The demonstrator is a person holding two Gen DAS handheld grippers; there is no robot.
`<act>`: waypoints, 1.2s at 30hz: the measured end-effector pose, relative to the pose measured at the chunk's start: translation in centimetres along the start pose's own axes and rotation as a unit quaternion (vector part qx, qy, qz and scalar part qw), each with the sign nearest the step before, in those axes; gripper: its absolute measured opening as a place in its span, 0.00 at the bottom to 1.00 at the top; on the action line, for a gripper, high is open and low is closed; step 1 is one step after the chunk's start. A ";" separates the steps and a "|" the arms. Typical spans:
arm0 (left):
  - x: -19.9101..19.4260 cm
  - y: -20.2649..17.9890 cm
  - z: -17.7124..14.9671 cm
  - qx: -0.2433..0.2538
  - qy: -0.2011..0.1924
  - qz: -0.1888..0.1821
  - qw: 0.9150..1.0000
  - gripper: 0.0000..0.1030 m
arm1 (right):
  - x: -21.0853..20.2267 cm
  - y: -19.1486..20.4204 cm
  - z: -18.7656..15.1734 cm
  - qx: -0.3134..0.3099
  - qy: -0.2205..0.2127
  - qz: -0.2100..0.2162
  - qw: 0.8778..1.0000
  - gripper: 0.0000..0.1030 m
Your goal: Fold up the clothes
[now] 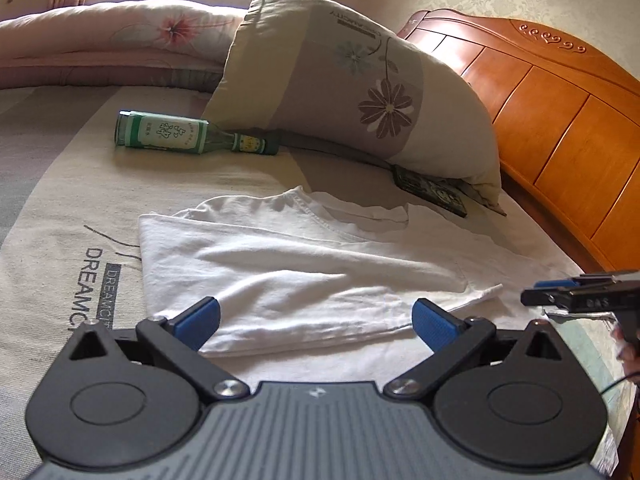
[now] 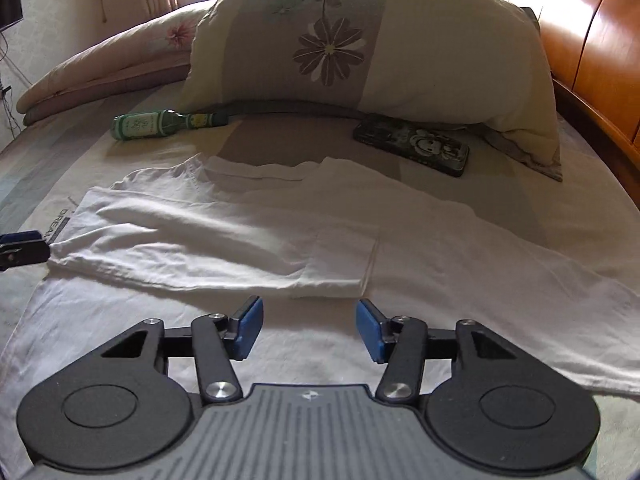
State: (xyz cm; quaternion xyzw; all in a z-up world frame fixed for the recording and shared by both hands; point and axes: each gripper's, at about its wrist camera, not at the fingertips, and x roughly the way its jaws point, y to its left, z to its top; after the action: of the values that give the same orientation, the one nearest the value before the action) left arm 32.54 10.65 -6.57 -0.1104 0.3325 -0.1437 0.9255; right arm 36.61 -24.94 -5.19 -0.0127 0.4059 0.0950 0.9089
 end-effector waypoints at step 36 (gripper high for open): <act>0.0 2.3 0.5 -0.015 -0.016 0.015 1.000 0.98 | 5.1 -4.1 -0.2 0.181 -0.022 0.036 0.983 0.31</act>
State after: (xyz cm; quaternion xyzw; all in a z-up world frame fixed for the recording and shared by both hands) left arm 33.32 12.87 -6.84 -0.1215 0.3214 -0.1229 0.9311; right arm 40.53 -28.12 -9.37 0.1690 0.3967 0.0524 0.9007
